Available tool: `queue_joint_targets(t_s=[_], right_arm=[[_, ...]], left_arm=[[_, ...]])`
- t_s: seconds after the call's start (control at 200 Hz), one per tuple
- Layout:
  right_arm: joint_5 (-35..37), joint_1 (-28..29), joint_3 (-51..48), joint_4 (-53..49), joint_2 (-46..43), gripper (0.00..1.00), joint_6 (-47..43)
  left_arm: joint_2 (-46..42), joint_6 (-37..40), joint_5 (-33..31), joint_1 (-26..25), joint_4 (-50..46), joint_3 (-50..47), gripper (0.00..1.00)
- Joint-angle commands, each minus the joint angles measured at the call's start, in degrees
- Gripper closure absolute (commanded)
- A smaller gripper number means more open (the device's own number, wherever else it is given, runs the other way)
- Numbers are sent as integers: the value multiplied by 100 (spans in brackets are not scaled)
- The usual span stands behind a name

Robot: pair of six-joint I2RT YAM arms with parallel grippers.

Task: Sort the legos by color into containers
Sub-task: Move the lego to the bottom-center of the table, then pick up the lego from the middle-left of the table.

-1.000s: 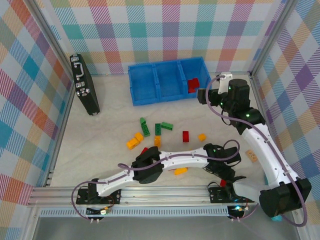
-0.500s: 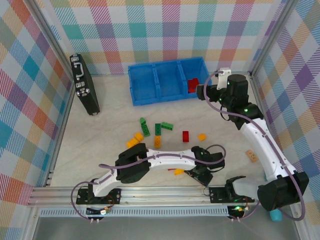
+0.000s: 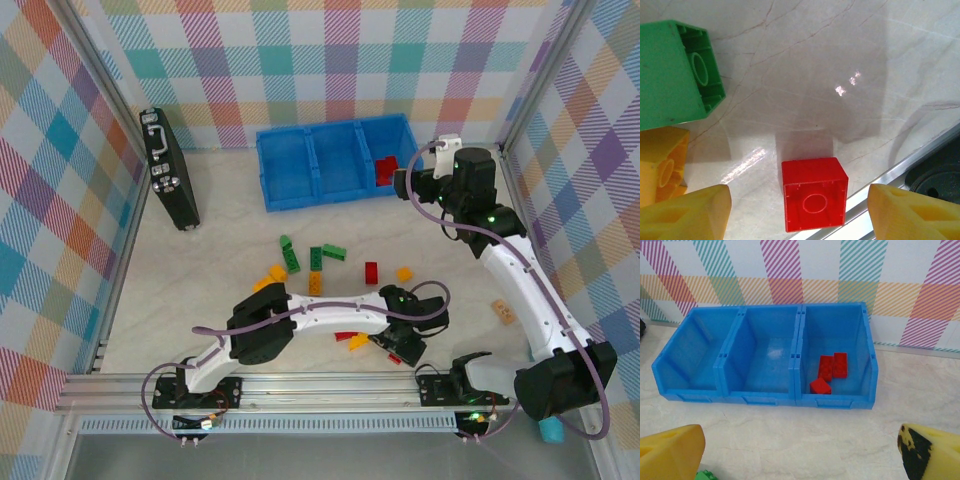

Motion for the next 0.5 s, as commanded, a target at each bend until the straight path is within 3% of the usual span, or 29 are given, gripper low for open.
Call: queue_joint_targets(t_s=[0.0,0.265,0.495], right_arm=[[70,18,90,149,79,1,-101],[82,18,80,199,67,1,-77],[193,18,87,196,23,1,-117]], left_arm=[[-54,-160,10,-67,57,-72,29],[352,-269,-73,-189,151,129,37],[424,-296,-251,-208,73,37,50]])
